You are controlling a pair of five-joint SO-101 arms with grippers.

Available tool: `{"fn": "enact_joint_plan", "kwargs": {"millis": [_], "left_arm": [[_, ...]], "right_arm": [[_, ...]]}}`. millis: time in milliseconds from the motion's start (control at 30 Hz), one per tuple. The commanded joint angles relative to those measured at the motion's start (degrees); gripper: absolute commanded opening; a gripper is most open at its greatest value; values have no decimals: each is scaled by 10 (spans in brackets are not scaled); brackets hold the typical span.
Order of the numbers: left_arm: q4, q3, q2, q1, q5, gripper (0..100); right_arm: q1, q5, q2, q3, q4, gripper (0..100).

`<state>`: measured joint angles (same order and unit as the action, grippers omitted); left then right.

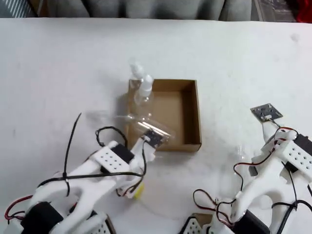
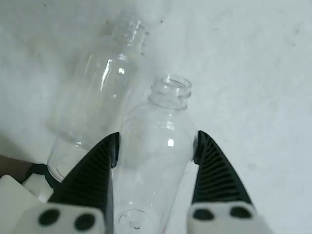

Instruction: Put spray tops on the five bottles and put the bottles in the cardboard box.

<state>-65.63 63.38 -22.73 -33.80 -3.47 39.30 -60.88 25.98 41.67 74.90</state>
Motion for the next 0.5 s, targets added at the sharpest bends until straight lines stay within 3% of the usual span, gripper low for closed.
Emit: {"fn": "enact_joint_plan", "kwargs": {"millis": [0, 233, 467], "left_arm": [[-14, -23, 3, 36, 73, 21], [-14, -54, 3, 185, 242, 20], [-20, -93, 3, 275, 481, 20]], "right_arm": [[-7, -6, 18, -7, 1, 16], [-7, -6, 18, -7, 1, 16], [-8, -6, 18, -7, 1, 16]]}}
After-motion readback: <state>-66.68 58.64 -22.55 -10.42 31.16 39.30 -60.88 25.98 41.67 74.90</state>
